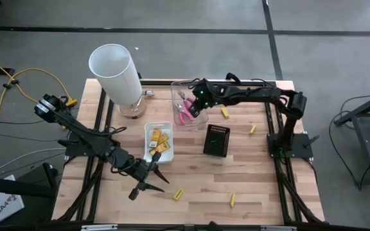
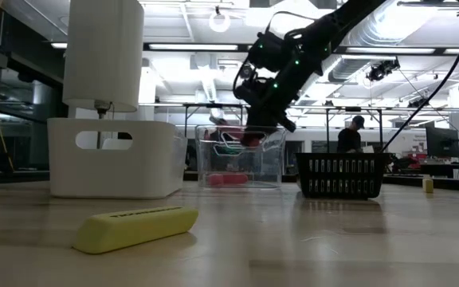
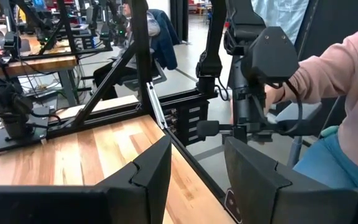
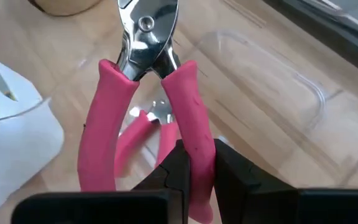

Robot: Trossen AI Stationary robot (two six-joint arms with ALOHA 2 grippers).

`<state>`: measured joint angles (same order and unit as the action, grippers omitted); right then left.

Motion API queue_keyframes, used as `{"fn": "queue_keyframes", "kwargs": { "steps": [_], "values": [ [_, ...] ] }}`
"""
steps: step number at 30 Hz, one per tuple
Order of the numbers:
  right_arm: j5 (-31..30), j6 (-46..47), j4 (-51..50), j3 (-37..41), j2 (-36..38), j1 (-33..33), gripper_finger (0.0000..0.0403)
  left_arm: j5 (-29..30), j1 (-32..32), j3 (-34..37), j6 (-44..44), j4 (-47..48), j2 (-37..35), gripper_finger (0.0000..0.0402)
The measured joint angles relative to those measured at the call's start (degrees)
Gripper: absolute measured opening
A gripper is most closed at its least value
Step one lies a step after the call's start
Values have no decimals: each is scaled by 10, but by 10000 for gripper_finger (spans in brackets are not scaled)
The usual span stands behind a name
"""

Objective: Pick & Place School Supplies
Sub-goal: Put the hole puncher into the transparent bin

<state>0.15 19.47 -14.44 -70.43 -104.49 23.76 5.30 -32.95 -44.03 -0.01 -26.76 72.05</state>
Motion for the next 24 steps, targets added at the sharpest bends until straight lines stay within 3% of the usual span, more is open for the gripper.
{"fn": "queue_keyframes", "kwargs": {
  "steps": [14, 24],
  "values": [
    [48, 3, -33, 0, 0, 7, 47, 0, 0, 0, -1, 0, 0, 146],
    [47, -13, -27, 0, 0, 5, 69, -2, 0, 0, -15, 0, 0, 146]
  ]
}}
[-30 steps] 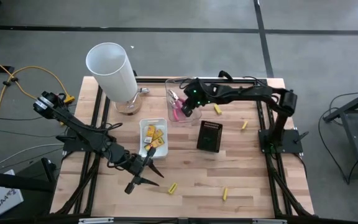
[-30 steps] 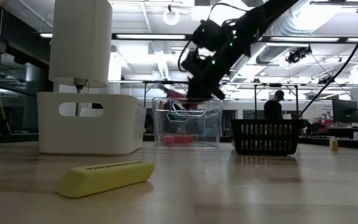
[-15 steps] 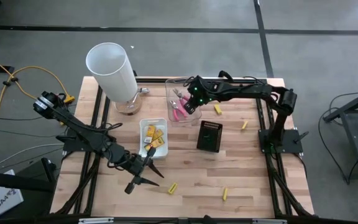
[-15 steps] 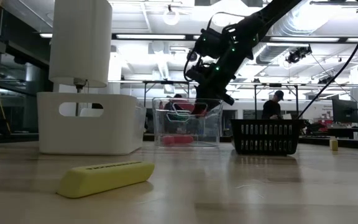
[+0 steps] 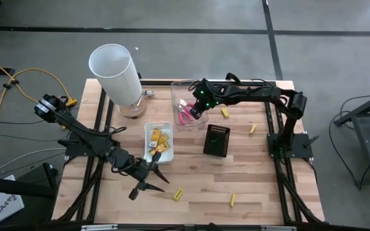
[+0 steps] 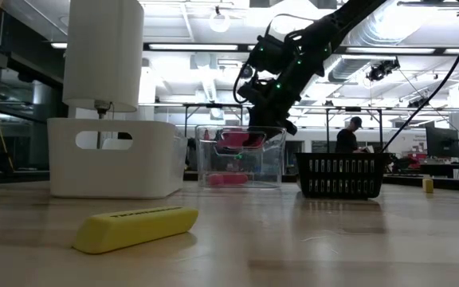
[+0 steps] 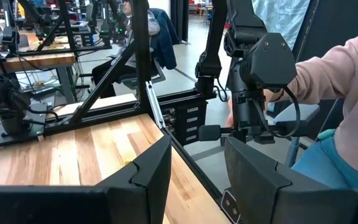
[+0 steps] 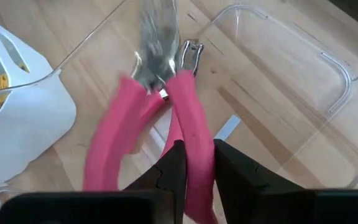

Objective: Pick & Place School Supplies
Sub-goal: Put the hole puncher into the transparent bin

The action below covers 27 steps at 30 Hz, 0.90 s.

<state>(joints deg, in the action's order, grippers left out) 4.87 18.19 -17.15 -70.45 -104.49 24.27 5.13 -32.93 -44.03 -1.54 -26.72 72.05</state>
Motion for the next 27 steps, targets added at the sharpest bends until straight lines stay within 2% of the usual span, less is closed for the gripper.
{"fn": "queue_keyframes", "kwargs": {
  "steps": [17, 27],
  "values": [
    [0, 6, 3, 0, 0, -1, 72, 0, 0, 0, 0, 0, 0, 146],
    [2, 7, 2, 0, 0, -7, 113, 1, 0, 0, -8, -1, 0, 146]
  ]
}}
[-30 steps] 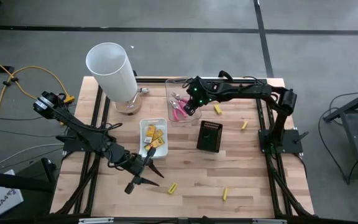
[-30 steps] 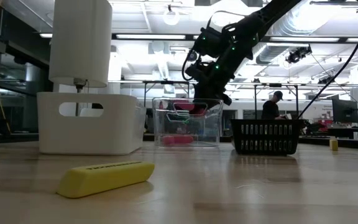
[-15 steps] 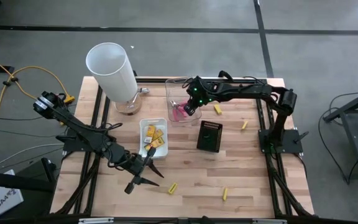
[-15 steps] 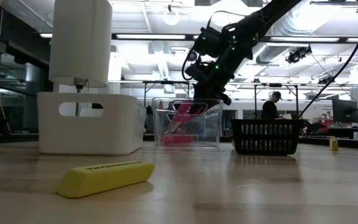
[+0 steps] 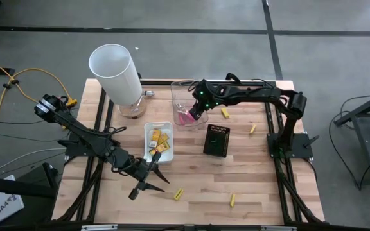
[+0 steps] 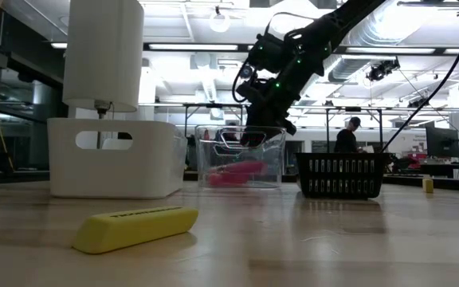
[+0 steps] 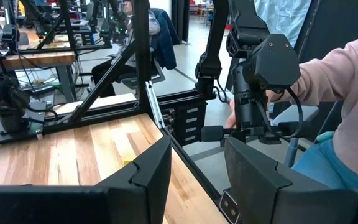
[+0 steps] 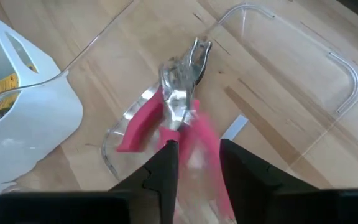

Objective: Pick & Place School Supplies
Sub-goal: Put the hole puncher into the transparent bin, then put the bottom right yellow eraser into the black bin

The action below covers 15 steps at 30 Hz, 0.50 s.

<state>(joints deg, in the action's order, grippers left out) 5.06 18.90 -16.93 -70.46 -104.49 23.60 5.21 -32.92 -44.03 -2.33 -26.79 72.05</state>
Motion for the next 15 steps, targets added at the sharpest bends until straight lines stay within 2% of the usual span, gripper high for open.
{"fn": "queue_keyframes", "kwargs": {
  "steps": [8, 15],
  "values": [
    [2, 3, 0, 0, 0, 0, 149, 0, 0, 0, -3, 0, 0, 146],
    [35, 3, 28, -1, 14, 5, 155, 0, 0, 0, -3, 0, 0, 146]
  ]
}}
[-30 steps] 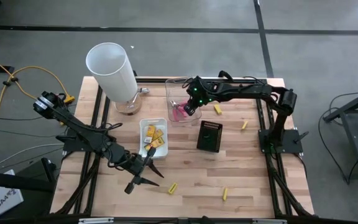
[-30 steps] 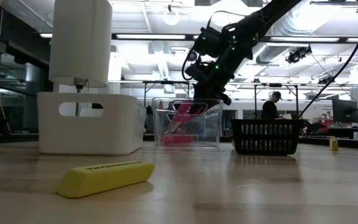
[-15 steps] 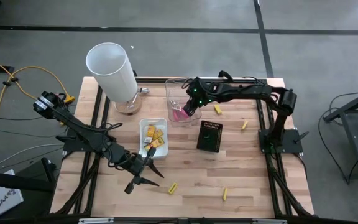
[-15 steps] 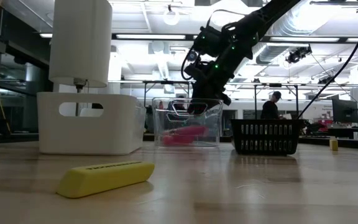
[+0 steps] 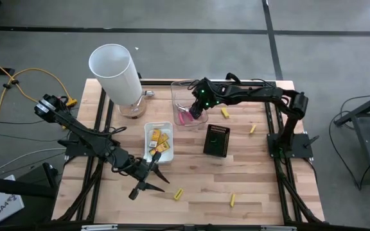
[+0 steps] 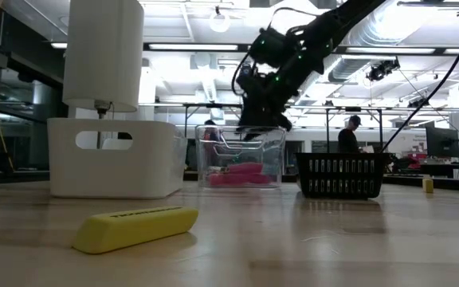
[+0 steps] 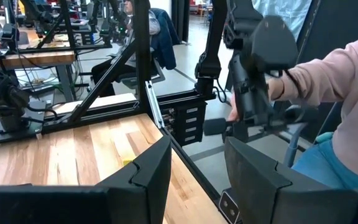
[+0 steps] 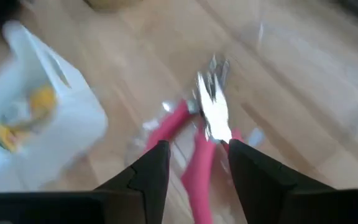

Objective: Pick & Place School Supplies
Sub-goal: Put the bottom right yellow eraser into the black bin

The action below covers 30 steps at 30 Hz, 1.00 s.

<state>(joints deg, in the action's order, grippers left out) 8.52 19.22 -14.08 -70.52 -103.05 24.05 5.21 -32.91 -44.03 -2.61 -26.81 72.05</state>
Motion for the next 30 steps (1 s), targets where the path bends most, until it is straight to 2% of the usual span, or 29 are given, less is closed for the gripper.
{"fn": "queue_keyframes", "kwargs": {
  "steps": [8, 18, 26, 30],
  "values": [
    [39, -12, -17, 0, 76, -4, 145, -1, 0, 0, 0, 22, 0, 146],
    [34, -52, -81, 0, 147, -108, 141, -1, -9, 0, -3, 47, 0, 146],
    [-41, -60, -167, 0, 147, -236, 134, -2, -27, 0, -28, 61, 0, 146],
    [-97, -36, -234, 0, 147, -300, 134, -2, -32, 0, -46, 67, 0, 146]
  ]
}}
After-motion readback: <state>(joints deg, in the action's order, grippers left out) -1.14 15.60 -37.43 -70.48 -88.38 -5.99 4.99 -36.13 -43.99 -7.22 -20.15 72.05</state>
